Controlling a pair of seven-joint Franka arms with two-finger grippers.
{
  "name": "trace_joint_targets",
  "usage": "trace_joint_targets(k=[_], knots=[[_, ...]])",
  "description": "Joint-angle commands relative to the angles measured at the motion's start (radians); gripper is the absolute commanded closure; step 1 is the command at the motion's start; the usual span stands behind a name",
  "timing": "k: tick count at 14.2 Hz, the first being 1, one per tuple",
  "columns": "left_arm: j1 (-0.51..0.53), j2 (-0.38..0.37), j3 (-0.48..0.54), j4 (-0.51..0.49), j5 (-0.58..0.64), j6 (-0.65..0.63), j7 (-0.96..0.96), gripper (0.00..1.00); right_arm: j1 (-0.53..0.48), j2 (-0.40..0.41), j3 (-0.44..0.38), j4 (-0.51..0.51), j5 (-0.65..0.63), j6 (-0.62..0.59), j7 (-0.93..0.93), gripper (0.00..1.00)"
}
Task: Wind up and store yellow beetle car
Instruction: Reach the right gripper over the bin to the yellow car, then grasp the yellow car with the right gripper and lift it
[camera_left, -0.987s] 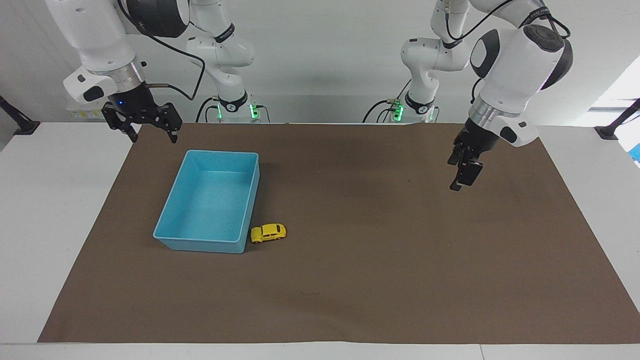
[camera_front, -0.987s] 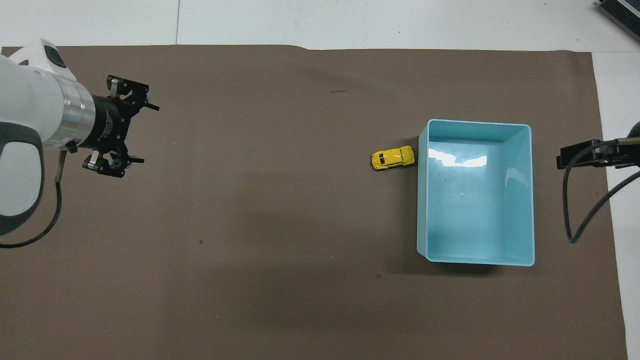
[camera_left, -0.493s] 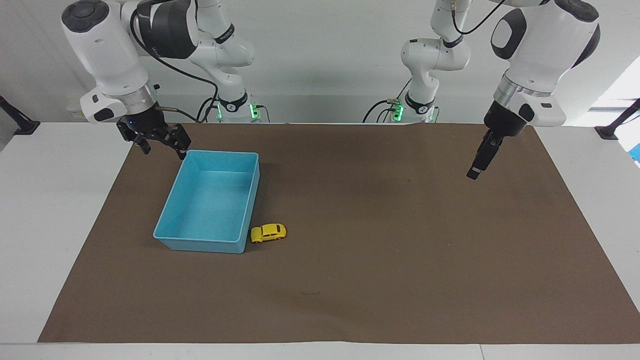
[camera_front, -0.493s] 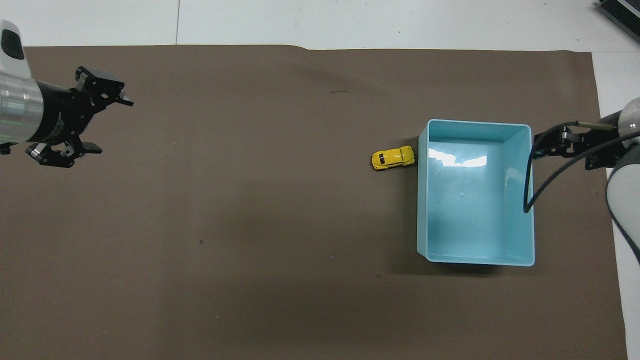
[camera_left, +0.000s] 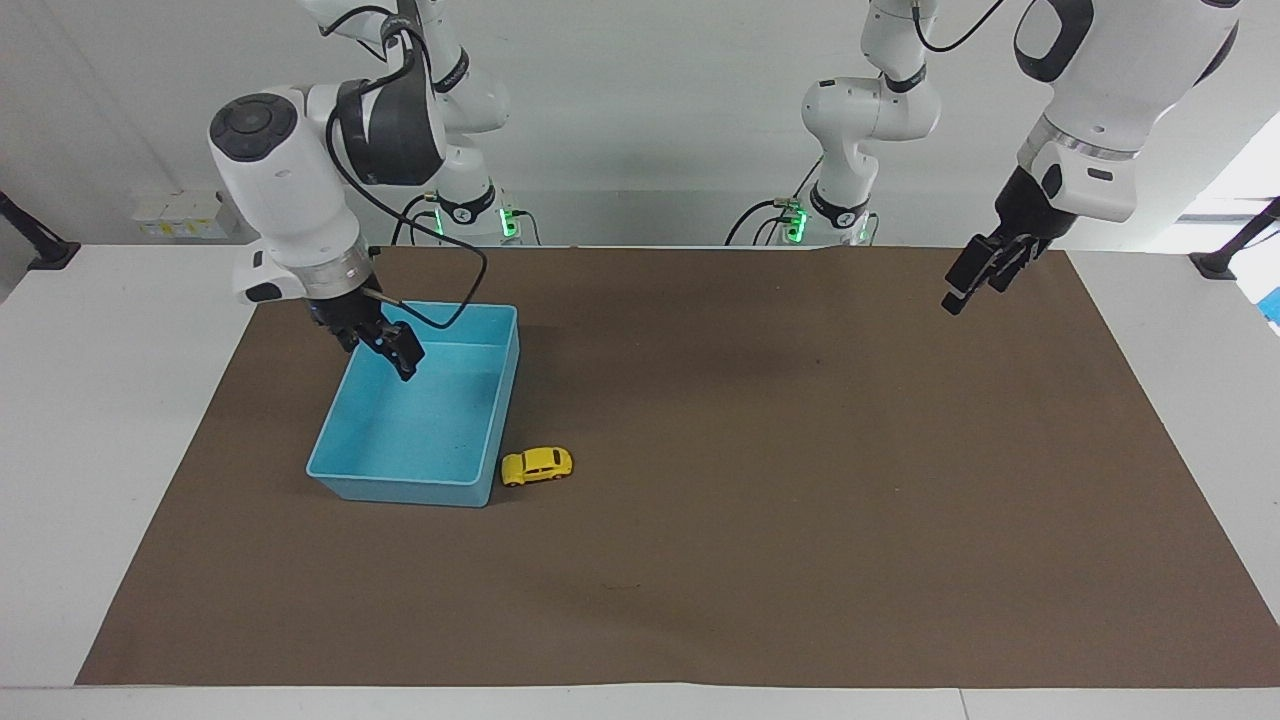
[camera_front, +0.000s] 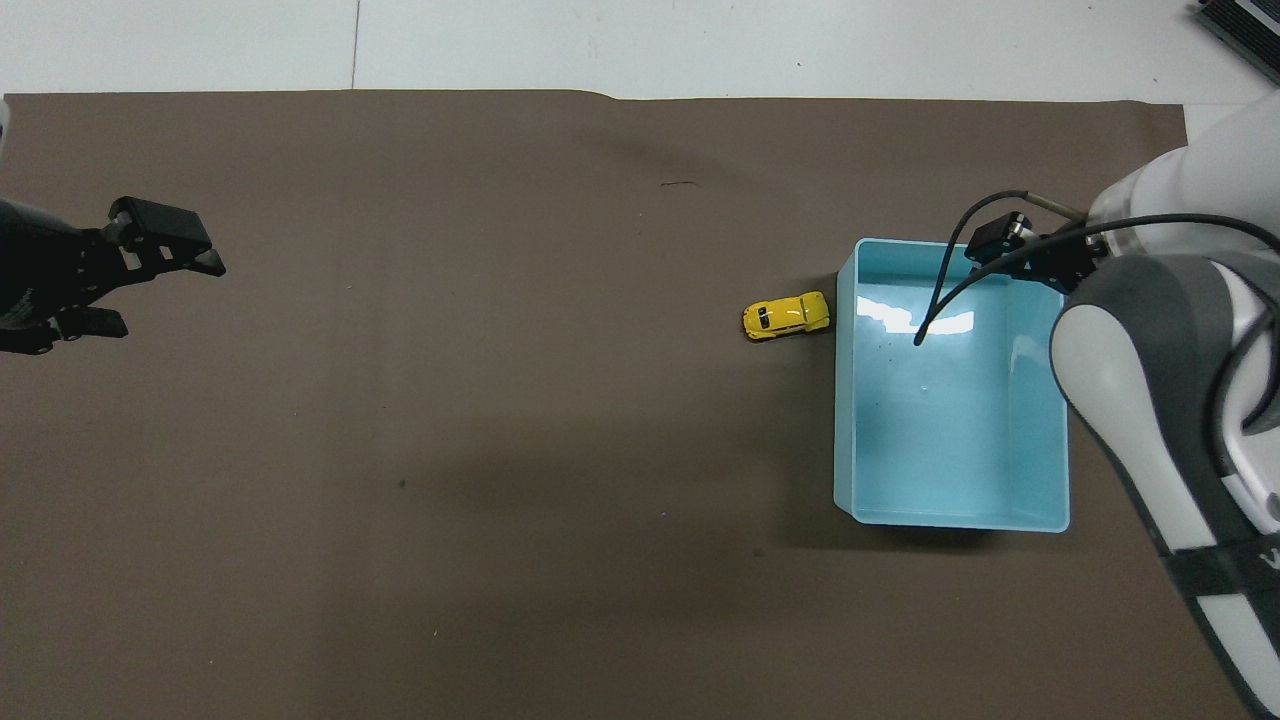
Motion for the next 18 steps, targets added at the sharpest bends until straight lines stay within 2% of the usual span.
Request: trace_joint_targets(k=[1,3,6,9,13,18], knots=[[0.041,-0.016,-0.014,0.003,0.014,-0.045,0.19,0.0,0.042,0.03,0.006,-0.003,-0.006,0.042,0.178,0.0],[0.063,-0.018,-0.014,0.003,0.017,-0.069,0.325,0.0,0.084,0.05,0.006,-0.001,-0.017,0.065,0.274,0.0],[0.067,-0.019,-0.014,0.006,0.088,-0.071,0.447,0.0,0.128,0.091,0.006,-0.001,-0.017,0.113,0.491,0.0],[0.066,-0.019,-0.009,0.009,0.105,-0.094,0.459,0.0,0.171,0.127,0.003,0.003,-0.029,0.16,0.681,0.0],[0.066,-0.048,-0.012,0.036,0.093,-0.149,0.453,0.0,0.239,0.203,0.005,0.005,-0.128,0.238,1.007,0.0],[0.063,-0.073,-0.015,0.033,0.093,-0.165,0.467,0.0,0.282,0.304,0.005,0.0,-0.253,0.355,1.239,0.0]])
